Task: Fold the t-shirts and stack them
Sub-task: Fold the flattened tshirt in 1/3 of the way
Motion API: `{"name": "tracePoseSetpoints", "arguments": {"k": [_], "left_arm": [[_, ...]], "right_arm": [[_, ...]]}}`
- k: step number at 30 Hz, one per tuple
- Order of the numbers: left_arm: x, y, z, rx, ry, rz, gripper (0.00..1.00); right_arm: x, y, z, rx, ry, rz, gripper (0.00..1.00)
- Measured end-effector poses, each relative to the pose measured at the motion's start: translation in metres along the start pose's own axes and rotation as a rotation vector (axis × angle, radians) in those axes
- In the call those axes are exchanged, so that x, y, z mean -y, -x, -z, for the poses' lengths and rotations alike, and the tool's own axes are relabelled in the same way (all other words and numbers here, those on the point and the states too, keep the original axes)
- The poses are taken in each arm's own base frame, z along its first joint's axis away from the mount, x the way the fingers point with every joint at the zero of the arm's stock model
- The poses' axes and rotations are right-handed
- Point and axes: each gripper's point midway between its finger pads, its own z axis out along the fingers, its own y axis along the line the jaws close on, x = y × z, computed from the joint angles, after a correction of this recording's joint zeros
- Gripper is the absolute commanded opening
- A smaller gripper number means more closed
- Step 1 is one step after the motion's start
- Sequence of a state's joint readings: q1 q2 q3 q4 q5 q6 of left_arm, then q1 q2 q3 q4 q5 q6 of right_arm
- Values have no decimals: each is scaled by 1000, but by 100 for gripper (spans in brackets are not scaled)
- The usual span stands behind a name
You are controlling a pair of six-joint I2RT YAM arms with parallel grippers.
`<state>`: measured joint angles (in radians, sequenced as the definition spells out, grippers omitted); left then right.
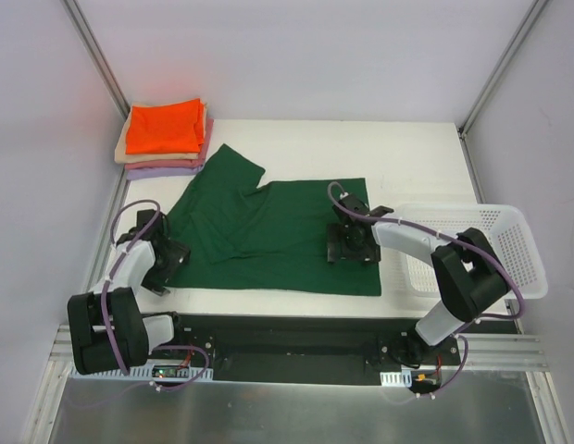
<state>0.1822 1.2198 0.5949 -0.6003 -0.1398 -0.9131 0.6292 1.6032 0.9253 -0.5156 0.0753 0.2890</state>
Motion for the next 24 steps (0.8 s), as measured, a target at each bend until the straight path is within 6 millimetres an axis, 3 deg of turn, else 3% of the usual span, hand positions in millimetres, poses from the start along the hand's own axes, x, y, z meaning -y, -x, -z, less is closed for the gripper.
{"name": "tracePoseSetpoints", "arguments": {"k": [6, 10, 15, 18, 21, 24], "left_arm": [[-7, -20, 10, -13, -53, -17, 99], [-1, -24, 34, 10, -109, -57, 99], [40, -3, 94, 124, -300, -82, 99], [60, 4, 117, 142, -374, -105, 99], [84, -16, 120, 64, -440, -211, 98], [103, -43, 107, -53, -459, -315, 90]], "right_arm": [[30, 15, -2, 33, -80, 39, 96], [28, 25, 5, 51, -72, 113, 96], [10, 35, 30, 132, -7, 223, 96], [-10, 32, 47, 173, 67, 298, 96], [-27, 25, 50, 184, 147, 349, 96], [-26, 14, 43, 156, 161, 366, 96]]}}
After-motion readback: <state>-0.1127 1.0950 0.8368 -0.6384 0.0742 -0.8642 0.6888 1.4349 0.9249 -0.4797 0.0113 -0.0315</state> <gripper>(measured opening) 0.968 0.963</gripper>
